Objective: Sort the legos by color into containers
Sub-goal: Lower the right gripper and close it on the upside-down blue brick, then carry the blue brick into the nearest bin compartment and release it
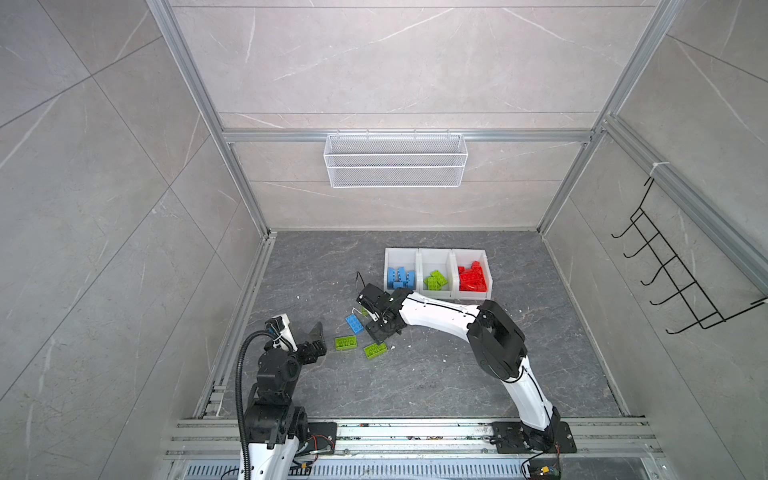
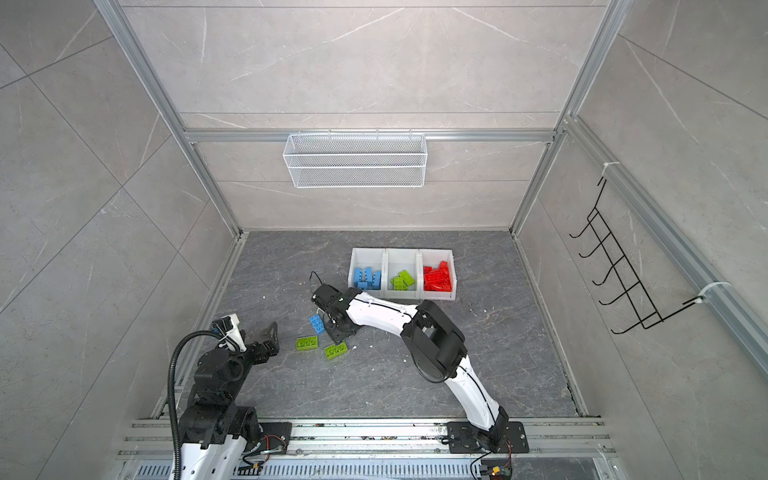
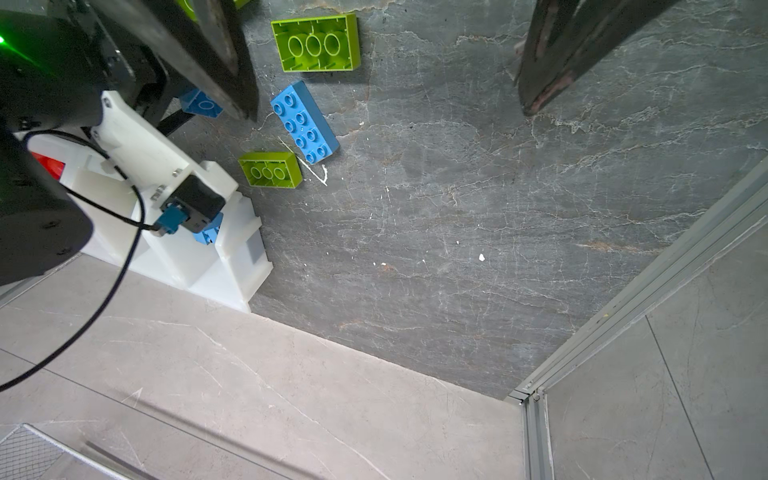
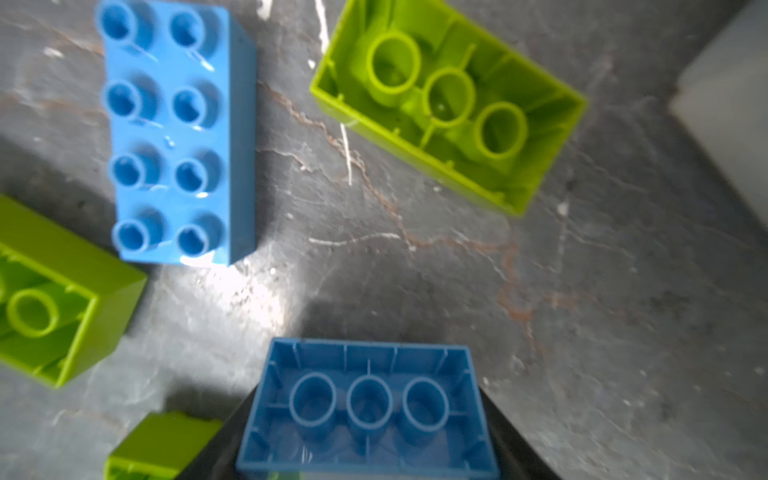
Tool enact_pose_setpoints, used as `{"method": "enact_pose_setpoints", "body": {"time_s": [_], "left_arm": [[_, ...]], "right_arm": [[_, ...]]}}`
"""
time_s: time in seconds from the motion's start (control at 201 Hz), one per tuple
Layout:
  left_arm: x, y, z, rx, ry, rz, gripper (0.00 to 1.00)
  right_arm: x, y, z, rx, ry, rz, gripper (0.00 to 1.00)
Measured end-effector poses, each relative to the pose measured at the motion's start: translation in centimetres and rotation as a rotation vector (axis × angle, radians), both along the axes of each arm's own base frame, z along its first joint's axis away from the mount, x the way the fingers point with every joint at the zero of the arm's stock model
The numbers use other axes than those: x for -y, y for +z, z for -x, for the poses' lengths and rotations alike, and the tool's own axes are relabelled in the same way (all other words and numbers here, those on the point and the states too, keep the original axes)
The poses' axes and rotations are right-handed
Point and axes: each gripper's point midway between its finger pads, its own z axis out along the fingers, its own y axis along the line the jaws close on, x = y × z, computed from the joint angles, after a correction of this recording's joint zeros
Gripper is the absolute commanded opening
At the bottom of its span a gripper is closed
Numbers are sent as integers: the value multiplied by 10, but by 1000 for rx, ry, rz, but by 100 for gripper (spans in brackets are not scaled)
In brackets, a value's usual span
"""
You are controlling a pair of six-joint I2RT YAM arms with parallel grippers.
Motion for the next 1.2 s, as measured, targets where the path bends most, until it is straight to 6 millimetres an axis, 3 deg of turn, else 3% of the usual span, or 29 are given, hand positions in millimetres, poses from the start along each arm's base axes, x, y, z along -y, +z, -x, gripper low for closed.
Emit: {"method": "enact_pose_setpoints", "body": {"time_s": [0.134,0.254,0.343,0.458,0.672,0.851,1.05,1.204], "left_arm": [[0,0,0,0,0,0,100],[0,0,0,0,0,0,100],[0,0,0,0,0,0,100],[0,0,0,0,0,0,100],[0,-1,0,-3,0,0,100],[0,-1,0,-3,1,0,100],[0,-1,0,-3,2,-1,100],[-1,-1,0,-6,7,-2,100]], "right_arm": [[18,35,-17,16,-62,-116,42],[36,72,-55,80,-137,-225,41],[51,83,-79,112,-184,-263,41],[65,85,-101,124,-216,-270,41],[64,90,-152,175,-234,-296,41],[63,78,-187,190,-257,-297,47],[62,64,-198,176,-267,-282,71],[62,65,-197,172,-266,-279,79]]}}
